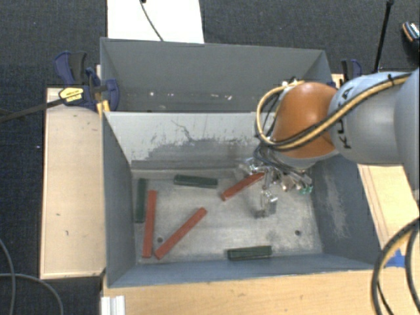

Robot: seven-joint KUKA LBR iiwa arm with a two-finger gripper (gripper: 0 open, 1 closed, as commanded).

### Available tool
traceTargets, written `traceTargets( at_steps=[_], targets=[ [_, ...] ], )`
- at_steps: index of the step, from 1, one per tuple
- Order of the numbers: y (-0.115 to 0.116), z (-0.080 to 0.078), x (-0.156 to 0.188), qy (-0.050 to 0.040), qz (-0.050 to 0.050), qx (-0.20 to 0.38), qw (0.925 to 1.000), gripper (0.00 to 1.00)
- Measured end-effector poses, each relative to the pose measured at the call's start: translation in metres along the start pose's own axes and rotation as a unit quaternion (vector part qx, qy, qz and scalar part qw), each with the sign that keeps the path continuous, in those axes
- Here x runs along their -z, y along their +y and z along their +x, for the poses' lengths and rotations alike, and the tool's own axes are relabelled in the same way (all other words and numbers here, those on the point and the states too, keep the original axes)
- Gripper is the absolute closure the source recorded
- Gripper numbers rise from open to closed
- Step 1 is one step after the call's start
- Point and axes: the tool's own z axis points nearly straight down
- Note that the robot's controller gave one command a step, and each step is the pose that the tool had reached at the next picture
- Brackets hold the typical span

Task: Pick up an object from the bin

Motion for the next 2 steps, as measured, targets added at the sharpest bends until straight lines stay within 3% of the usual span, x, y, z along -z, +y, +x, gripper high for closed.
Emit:
traceTargets(
  at_steps=[1, 2],
  targets=[
    [0.000, 0.000, 0.000, 0.0002, 0.000, 0.000, 1.0000, 1.00],
    [0.000, 0.010, 0.143, -0.0014, 0.001, -0.014, 0.9999, 1.00]
  ],
)
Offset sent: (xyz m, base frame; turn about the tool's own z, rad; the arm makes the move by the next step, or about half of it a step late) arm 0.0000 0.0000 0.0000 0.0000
